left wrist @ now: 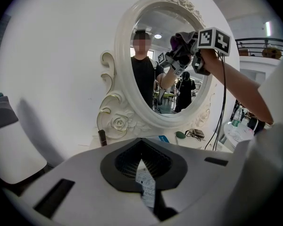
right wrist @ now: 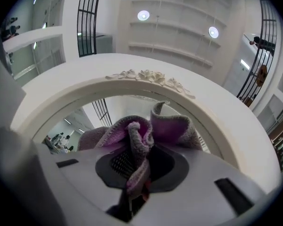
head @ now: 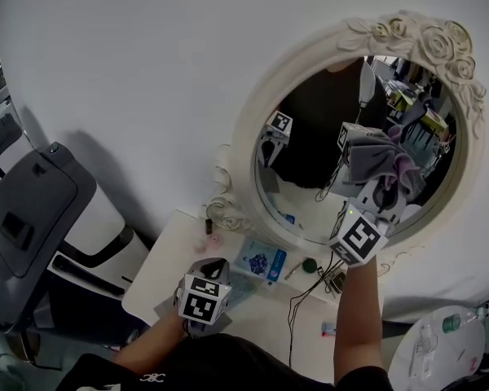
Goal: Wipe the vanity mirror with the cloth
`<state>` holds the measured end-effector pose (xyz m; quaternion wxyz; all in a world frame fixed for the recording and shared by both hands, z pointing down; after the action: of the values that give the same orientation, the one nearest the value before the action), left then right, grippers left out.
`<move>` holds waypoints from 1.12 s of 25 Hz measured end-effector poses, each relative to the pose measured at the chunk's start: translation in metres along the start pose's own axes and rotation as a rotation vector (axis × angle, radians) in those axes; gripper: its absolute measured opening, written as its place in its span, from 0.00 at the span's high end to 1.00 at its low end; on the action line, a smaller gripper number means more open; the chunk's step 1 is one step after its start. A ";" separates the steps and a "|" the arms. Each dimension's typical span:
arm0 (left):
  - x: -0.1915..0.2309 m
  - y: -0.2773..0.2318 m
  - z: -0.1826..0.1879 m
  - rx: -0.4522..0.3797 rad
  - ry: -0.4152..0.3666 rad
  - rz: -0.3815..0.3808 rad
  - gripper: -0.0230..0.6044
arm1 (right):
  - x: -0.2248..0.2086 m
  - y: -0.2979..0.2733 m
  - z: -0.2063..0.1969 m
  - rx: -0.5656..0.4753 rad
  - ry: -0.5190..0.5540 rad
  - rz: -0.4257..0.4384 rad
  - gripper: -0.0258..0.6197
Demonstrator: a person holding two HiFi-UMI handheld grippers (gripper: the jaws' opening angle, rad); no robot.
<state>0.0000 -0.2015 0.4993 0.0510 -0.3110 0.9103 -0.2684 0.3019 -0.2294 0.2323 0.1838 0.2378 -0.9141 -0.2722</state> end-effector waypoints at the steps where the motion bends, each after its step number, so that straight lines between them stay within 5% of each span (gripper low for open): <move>1: 0.001 0.000 0.000 -0.001 0.001 0.002 0.97 | 0.009 0.000 0.001 -0.003 -0.018 0.022 0.88; 16: 0.011 -0.001 -0.002 0.003 0.035 -0.002 0.97 | 0.097 0.000 0.025 -0.008 -0.012 0.300 0.88; 23: 0.019 -0.002 -0.006 0.011 0.055 0.012 0.97 | 0.149 0.014 0.021 -0.039 0.157 0.458 0.88; 28: 0.026 -0.002 -0.006 0.010 0.072 0.029 0.97 | 0.173 0.031 0.000 -0.011 0.158 0.513 0.88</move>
<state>-0.0214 -0.2153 0.5078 0.0238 -0.2877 0.9146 -0.2833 0.1500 -0.2985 0.2865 0.3191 0.0177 -0.9257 -0.2024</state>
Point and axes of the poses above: the fingertips, and each gripper's own axes: y backward along the fingers, x to its left, z out of its top, the point moved 6 cm from there along y, backward along the fingers
